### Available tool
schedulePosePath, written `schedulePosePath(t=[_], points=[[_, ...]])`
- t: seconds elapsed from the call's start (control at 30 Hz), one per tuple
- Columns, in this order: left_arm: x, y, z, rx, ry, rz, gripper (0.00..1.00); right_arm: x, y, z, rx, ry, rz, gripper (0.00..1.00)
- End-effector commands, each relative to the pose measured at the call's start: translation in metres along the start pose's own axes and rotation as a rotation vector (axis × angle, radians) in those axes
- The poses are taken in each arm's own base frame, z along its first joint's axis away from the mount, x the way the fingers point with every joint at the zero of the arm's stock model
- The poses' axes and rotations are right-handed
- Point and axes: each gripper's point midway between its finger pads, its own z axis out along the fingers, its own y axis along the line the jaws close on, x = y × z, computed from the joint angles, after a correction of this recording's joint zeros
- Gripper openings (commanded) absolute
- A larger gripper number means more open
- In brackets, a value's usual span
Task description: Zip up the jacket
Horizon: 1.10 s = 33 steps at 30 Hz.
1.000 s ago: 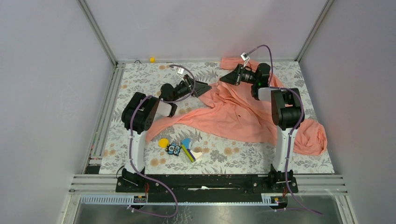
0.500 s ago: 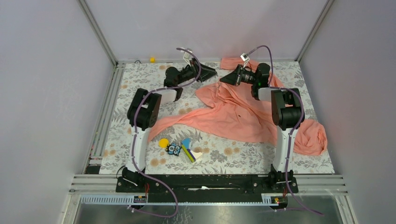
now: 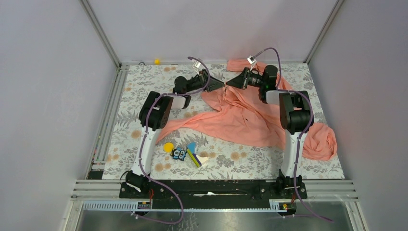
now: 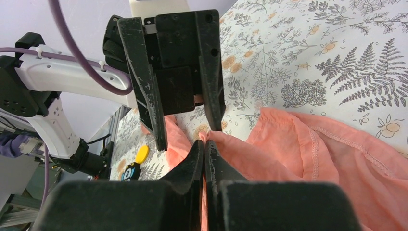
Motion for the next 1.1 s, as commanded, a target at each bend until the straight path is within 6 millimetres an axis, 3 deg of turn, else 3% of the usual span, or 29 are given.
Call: schedulePosePath(t=[0.0,0.37,0.6,0.87,1.07], points=[[-0.014,-0.021,0.012,0.074,-0.007,0.111,0.44,-0.022,0.024,0.002,-0.014,-0.03,-0.102,0.0],[-0.01,-0.015,0.018,0.06,0.006,0.118,0.36,-0.025,0.026,0.003,-0.022,-0.036,-0.103,0.0],[-0.011,-0.012,0.021,0.056,0.004,0.121,0.26,-0.024,0.028,0.002,-0.03,-0.038,-0.102,0.0],[-0.025,-0.012,0.01,0.027,-0.042,0.144,0.41,-0.024,0.028,0.003,-0.032,-0.038,-0.102,0.0],[-0.025,-0.008,0.012,0.035,-0.055,0.132,0.43,-0.024,0.028,0.003,-0.032,-0.037,-0.1,0.0]])
